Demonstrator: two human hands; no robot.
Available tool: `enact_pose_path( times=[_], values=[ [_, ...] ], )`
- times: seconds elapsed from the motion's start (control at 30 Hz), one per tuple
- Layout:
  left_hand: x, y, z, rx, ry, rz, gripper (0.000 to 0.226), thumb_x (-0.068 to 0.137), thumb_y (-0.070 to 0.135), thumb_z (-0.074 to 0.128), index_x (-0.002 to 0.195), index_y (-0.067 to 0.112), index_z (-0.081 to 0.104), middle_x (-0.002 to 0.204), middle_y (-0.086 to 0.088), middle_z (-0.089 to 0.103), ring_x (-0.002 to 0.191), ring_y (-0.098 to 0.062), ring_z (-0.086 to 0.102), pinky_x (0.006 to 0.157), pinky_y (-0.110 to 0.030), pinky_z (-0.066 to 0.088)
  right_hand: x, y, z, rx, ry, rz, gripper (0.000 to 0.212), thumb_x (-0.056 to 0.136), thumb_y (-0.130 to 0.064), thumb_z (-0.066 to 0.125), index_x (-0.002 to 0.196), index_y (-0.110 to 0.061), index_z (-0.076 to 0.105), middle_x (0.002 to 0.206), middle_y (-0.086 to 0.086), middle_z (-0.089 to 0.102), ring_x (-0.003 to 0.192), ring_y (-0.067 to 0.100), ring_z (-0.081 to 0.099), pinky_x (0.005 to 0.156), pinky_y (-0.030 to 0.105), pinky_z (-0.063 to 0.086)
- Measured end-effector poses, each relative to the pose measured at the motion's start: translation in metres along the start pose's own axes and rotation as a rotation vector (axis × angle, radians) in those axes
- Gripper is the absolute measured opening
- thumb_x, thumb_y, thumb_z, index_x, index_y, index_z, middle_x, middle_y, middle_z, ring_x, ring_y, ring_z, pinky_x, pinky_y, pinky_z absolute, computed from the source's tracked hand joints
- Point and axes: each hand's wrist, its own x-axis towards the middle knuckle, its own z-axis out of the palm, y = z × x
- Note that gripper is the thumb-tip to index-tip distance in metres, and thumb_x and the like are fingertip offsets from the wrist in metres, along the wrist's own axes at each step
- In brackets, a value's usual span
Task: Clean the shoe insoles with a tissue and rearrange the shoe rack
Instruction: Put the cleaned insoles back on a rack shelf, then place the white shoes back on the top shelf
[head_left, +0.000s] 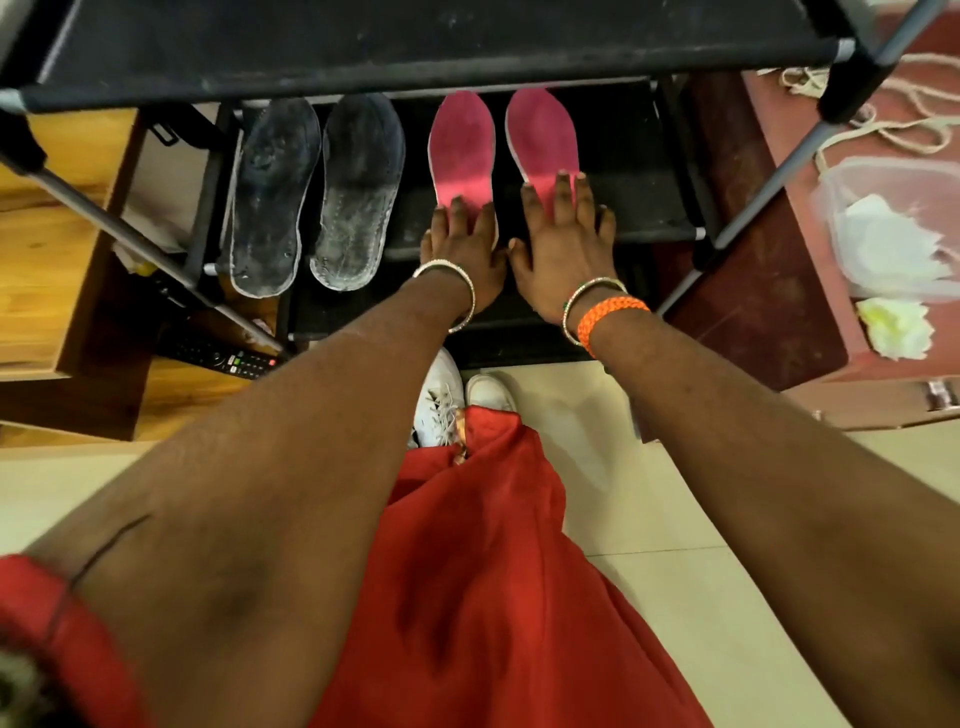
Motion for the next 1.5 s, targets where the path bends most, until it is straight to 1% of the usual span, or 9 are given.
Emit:
enact_pose_path(
  times=[0.17,0.37,0.57,0.8,0.93,1.07,1.23,1.4,1.5],
  values=[
    [-0.035,0.010,-0.020,-0.043,0.027,0.047,0.061,0.097,0.027,0.038,0.150,0.013,0.010,0.155,-0.022,0.001,0.143,-0.040,0.003,0.116,-0.042,0.005,-0.025,-0.020,-0.035,-0.017,0.012,-0.019,0.062,0.091,-0.031,0.045,0.146,-0.013,0.023,0.154,0.019,0.013,0.142,0.033,0.014,0.109,0.052,0.019],
    [-0.084,0.025,-0.054,-0.098,0.018,0.080,0.073,0.088,0.017,0.052,0.149,0.010,0.013,0.154,-0.024,0.007,0.142,-0.038,0.009,0.115,-0.039,0.011,-0.073,-0.034,-0.075,0.054,-0.014,0.081,0.065,0.086,-0.024,0.057,0.142,-0.011,0.026,0.151,0.020,0.015,0.135,0.035,0.023,0.103,0.050,0.030],
    [-0.125,0.041,-0.076,-0.144,0.008,0.096,0.076,0.083,0.010,0.054,0.149,0.010,0.015,0.154,-0.022,0.012,0.144,-0.034,0.008,0.117,-0.039,0.013,-0.119,-0.042,-0.105,0.090,-0.045,0.146,0.067,0.086,-0.025,0.059,0.141,-0.011,0.025,0.152,0.021,0.013,0.131,0.038,0.030,0.098,0.049,0.035],
    [-0.143,0.055,-0.074,-0.186,0.020,0.126,0.063,0.085,0.009,0.051,0.144,0.009,0.029,0.147,-0.019,0.028,0.137,-0.034,0.024,0.113,-0.040,0.023,-0.132,-0.040,-0.118,0.077,-0.036,0.088,0.062,0.085,-0.021,0.060,0.138,-0.012,0.030,0.149,0.019,0.019,0.127,0.037,0.035,0.095,0.049,0.038],
    [-0.136,0.052,-0.057,-0.121,-0.035,0.112,0.059,0.084,0.008,0.051,0.140,0.007,0.033,0.139,-0.020,0.039,0.130,-0.037,0.034,0.108,-0.039,0.029,-0.132,-0.026,-0.095,0.114,-0.094,0.084,0.053,0.086,-0.023,0.056,0.133,-0.009,0.036,0.138,0.017,0.031,0.119,0.038,0.043,0.089,0.047,0.042],
    [-0.124,0.050,-0.031,-0.018,-0.126,0.045,0.062,0.086,0.014,0.053,0.142,0.005,0.029,0.137,-0.022,0.042,0.127,-0.038,0.040,0.105,-0.034,0.030,-0.135,-0.014,-0.059,0.159,-0.239,0.083,0.050,0.084,-0.021,0.058,0.128,-0.008,0.038,0.133,0.017,0.035,0.118,0.039,0.044,0.090,0.046,0.043],
    [-0.118,0.026,0.027,0.002,-0.360,-0.048,0.061,0.090,0.022,0.052,0.144,0.008,0.026,0.141,-0.021,0.041,0.129,-0.035,0.041,0.104,-0.034,0.033,-0.141,-0.007,0.008,0.094,-0.463,0.059,0.054,0.087,-0.021,0.054,0.136,-0.010,0.033,0.137,0.015,0.035,0.124,0.035,0.040,0.095,0.045,0.041],
    [-0.123,-0.059,0.065,-0.137,-0.557,-0.233,0.064,0.089,0.019,0.054,0.145,0.013,0.025,0.139,-0.014,0.045,0.123,-0.030,0.049,0.101,-0.035,0.042,-0.133,-0.039,0.074,-0.021,-0.594,-0.065,0.046,0.088,-0.022,0.051,0.130,-0.008,0.042,0.134,0.014,0.041,0.123,0.034,0.041,0.097,0.046,0.038],
    [-0.136,-0.127,0.070,-0.217,-0.543,-0.397,0.058,0.091,0.012,0.053,0.144,0.008,0.030,0.143,-0.014,0.042,0.128,-0.027,0.045,0.106,-0.033,0.034,-0.120,-0.074,0.109,-0.009,-0.647,-0.154,0.037,0.090,-0.020,0.049,0.124,-0.005,0.048,0.132,0.015,0.045,0.122,0.033,0.045,0.095,0.043,0.039]
  ],
)
